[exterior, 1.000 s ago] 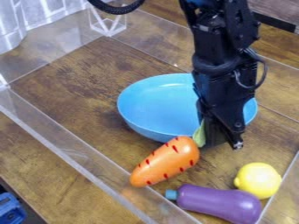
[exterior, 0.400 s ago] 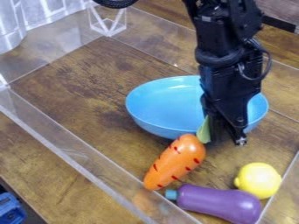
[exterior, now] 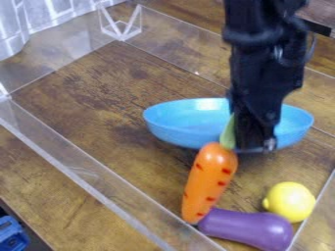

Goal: Put the carrot on the blue tray

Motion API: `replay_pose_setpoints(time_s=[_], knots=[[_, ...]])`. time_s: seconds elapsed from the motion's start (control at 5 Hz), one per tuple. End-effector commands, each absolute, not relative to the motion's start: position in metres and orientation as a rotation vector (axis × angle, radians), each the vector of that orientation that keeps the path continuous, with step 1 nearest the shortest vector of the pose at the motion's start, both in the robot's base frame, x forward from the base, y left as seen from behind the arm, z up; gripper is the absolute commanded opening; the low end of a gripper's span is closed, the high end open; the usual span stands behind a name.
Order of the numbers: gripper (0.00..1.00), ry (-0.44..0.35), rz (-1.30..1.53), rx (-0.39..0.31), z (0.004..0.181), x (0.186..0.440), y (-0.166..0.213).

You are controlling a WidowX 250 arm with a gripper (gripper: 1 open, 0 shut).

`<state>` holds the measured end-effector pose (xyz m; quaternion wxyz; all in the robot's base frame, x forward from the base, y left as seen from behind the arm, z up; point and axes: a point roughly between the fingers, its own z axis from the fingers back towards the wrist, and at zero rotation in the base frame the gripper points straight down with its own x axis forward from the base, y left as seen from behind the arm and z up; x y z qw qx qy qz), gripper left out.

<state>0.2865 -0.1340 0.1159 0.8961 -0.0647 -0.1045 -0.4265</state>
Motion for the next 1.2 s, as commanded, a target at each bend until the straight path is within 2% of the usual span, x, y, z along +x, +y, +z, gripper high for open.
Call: replay_pose_setpoints(time_s=[0.0,0.2,0.4,0.8,1.0], knots=[[0.00,-0.315,-0.834,-0.080,0.160,0.305,-0.112],[0.00,-0.348,-0.833,-0.059,0.158,0.301,-0.074],[0.00,-0.369,-0.798,-0.043,0.138,0.289,-0.061],[0.00,-0.389,-0.663,-0.010,0.101,0.286,-0.095],[0.00,-0.375,-0.629,0.009,0.091,0.290,-0.100]])
